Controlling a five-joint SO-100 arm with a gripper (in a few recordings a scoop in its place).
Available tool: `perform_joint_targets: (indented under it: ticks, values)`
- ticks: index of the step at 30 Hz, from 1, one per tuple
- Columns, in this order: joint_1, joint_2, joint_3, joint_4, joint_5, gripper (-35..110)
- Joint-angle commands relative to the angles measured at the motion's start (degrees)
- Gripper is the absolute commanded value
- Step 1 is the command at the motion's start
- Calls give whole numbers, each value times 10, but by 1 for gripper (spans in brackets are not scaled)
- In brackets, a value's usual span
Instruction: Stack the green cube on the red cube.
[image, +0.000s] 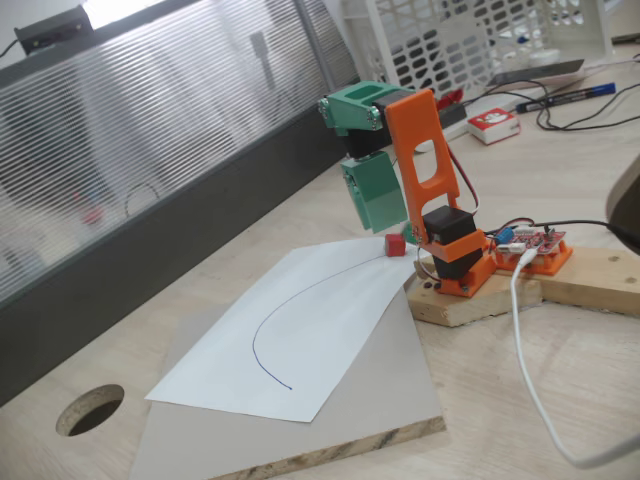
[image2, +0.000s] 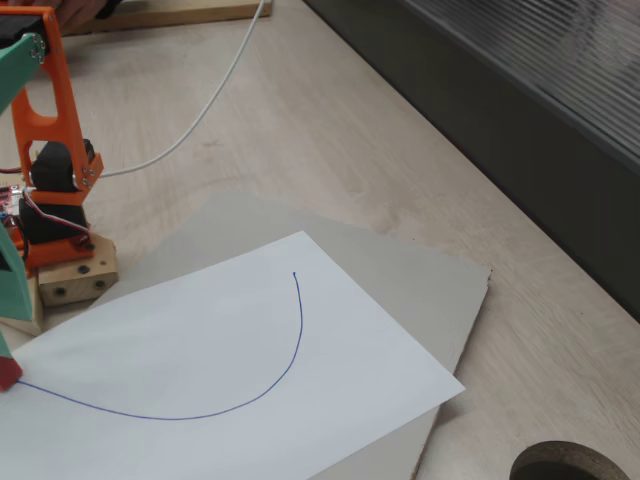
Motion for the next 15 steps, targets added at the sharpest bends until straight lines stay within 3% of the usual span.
perform_joint_targets:
  ticks: [1, 15]
  values:
    - [2, 34, 1, 7, 1, 30]
    - [1, 33, 1, 11, 1, 30]
